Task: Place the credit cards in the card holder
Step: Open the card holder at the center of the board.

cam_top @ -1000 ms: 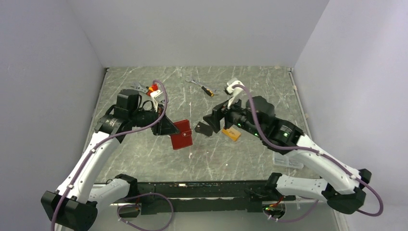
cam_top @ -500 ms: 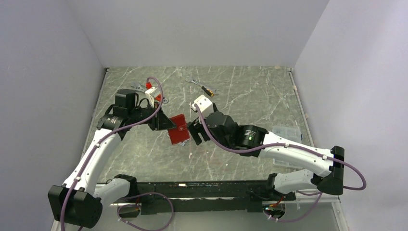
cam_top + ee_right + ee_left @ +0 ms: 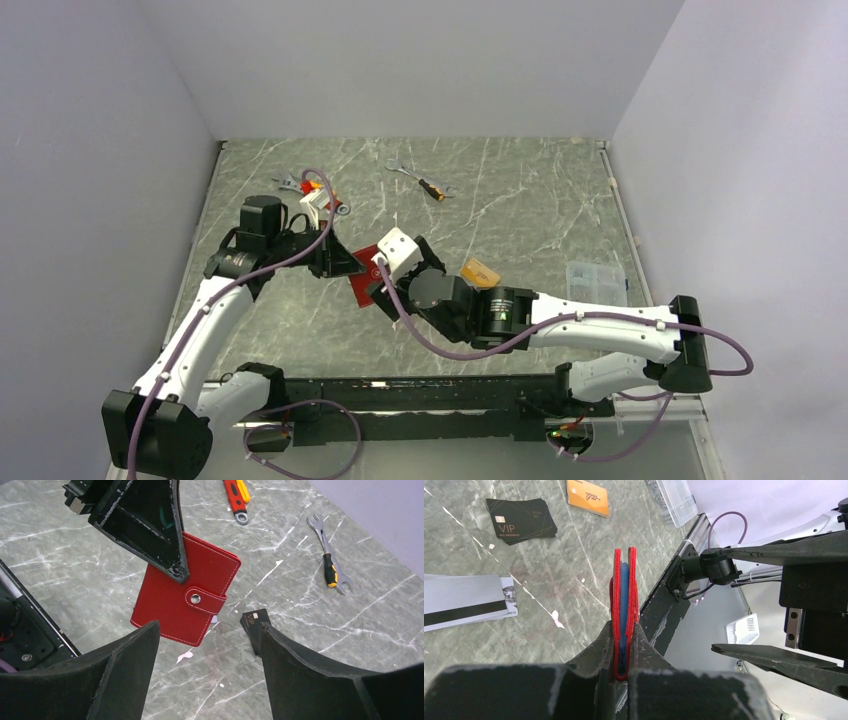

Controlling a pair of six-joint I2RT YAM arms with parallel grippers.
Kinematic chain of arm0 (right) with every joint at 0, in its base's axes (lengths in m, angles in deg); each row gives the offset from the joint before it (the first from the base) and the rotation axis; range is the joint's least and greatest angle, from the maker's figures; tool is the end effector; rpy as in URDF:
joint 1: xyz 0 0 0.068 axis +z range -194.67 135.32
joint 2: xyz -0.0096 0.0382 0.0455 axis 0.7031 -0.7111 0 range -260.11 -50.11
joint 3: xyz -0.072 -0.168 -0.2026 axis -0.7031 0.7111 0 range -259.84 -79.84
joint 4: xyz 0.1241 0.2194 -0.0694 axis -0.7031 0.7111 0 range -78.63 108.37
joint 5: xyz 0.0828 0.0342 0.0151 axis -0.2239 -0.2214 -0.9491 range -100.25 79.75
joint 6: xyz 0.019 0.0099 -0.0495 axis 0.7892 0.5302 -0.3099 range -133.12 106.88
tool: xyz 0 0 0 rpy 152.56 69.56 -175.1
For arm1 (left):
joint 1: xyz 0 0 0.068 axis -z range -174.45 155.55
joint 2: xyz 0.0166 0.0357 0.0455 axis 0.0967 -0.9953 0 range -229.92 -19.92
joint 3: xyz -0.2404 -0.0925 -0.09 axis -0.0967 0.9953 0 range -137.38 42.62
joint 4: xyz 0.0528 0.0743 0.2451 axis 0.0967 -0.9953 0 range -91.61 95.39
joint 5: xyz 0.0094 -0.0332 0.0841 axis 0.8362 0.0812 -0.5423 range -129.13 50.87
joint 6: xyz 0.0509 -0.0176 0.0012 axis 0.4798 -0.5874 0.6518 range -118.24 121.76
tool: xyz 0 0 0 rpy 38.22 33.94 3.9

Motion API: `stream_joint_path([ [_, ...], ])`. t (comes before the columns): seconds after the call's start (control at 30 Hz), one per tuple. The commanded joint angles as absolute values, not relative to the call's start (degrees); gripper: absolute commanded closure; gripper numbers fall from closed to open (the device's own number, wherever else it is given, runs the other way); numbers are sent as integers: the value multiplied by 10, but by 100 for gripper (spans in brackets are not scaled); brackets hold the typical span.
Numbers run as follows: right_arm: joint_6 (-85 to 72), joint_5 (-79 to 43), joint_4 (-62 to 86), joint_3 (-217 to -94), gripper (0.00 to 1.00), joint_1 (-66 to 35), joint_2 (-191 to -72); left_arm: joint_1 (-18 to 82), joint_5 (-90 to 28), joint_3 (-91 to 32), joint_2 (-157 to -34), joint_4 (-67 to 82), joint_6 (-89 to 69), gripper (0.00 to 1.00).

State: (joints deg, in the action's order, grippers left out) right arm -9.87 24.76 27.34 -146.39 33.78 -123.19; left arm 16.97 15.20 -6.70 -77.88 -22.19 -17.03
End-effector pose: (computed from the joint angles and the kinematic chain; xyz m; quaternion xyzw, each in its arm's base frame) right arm 0.0778 0.2787 0.3583 -0.3514 0.7302 0.1575 0.5644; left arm 0.1977 -0.0694 0.3038 0.1551 0.8051 -0.4980 0.2825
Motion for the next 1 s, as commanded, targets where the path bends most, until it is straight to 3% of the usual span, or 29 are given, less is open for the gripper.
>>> stream_joint_path([
  [0.0, -126, 284, 211, -1453, 27, 351, -1234, 165, 183, -60, -759, -178, -198, 100],
  [0.4, -150, 289, 171, -1455, 38, 360, -1297, 163, 204, -52, -755, -162, -217, 100],
  [0.97, -166, 362, 133, -1439, 66, 363, -1342, 161, 241, -39, -750, -137, -244, 100],
])
